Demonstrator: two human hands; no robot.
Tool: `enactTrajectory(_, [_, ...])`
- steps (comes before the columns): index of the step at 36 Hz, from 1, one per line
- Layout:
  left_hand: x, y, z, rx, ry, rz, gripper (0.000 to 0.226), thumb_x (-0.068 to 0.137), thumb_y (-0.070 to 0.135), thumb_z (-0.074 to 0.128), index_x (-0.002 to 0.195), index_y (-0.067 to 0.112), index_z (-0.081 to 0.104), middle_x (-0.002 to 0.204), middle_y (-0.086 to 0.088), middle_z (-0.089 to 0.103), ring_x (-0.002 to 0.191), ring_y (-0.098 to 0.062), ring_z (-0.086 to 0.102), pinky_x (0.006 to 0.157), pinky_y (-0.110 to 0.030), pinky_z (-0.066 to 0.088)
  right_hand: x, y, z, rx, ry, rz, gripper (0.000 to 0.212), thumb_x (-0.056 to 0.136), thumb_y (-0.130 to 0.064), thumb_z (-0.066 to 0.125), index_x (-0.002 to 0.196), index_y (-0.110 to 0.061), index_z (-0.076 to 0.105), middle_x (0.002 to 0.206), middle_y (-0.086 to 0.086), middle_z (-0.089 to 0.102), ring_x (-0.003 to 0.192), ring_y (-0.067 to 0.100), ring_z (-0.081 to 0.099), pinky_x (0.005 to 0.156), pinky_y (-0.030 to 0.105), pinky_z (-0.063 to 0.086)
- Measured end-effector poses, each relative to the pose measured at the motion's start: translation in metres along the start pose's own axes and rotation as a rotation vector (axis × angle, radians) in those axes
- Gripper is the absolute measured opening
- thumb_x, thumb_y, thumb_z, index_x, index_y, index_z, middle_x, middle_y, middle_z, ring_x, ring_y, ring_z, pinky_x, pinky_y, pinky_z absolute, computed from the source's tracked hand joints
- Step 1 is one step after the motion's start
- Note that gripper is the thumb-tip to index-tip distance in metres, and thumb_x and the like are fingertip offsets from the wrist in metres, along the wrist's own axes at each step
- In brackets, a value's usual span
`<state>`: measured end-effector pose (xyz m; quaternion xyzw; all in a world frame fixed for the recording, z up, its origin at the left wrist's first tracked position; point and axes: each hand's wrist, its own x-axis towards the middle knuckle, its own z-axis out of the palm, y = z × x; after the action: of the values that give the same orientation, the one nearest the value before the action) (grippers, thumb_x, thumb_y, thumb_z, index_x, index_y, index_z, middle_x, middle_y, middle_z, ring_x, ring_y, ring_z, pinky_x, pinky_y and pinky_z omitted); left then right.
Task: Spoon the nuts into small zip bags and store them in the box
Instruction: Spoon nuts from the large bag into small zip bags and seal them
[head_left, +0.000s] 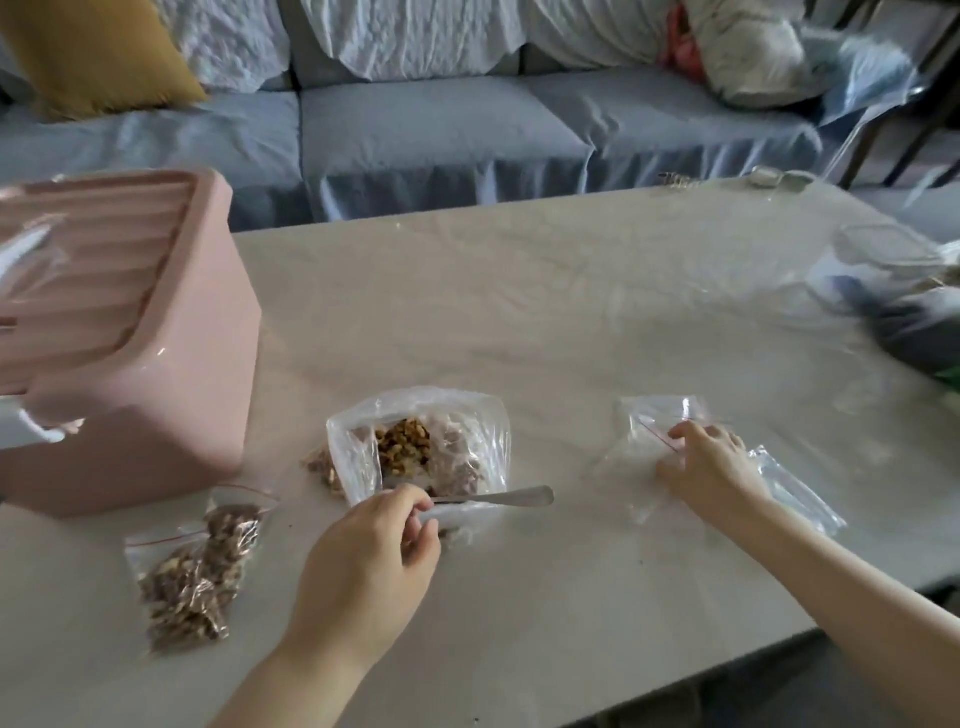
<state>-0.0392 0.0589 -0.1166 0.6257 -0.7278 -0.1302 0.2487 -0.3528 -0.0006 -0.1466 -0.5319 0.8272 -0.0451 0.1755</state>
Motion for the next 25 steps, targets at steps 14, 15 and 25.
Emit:
enactTrajectory(14, [0.015,0.015,-0.002,-0.174,-0.12,0.01,0.021,0.082,0.029,0.065,0.1,0.035,0.056,0.086,0.023,0.056,0.084,0.005,0.054,0.069,-0.013,0.045,-0.025,-0.022,-0.027,0.409,0.087,-0.272,0.025,0.077,-0.009,0.071,0.064,-0.027,0.058,0.06,-0.012,0.055,0.055,0.003,0.05,0.054,0.007,0.037])
enactTrajectory(15, [0.016,0.016,-0.003,-0.211,-0.128,0.018,0.029,0.081,0.032,0.065,0.108,0.035,0.055,0.095,0.028,0.053,0.09,0.006,0.054,0.076,-0.013,0.045,-0.035,-0.031,-0.035,0.454,0.08,-0.331,0.026,0.076,-0.009,0.072,0.064,-0.027,0.059,0.06,-0.012,0.056,0.053,0.0,0.051,0.055,0.007,0.038])
enactTrajectory(25, [0.021,0.032,-0.025,-0.486,-0.109,0.044,0.022,0.078,0.046,0.06,0.098,0.051,0.053,0.105,0.036,0.058,0.104,0.018,0.047,0.082,0.0,0.034,-0.112,-0.111,-0.07,0.546,-0.108,-0.806,0.022,0.074,-0.014,0.075,0.071,-0.033,0.065,0.072,-0.008,0.063,0.068,0.004,0.057,0.063,0.008,0.041])
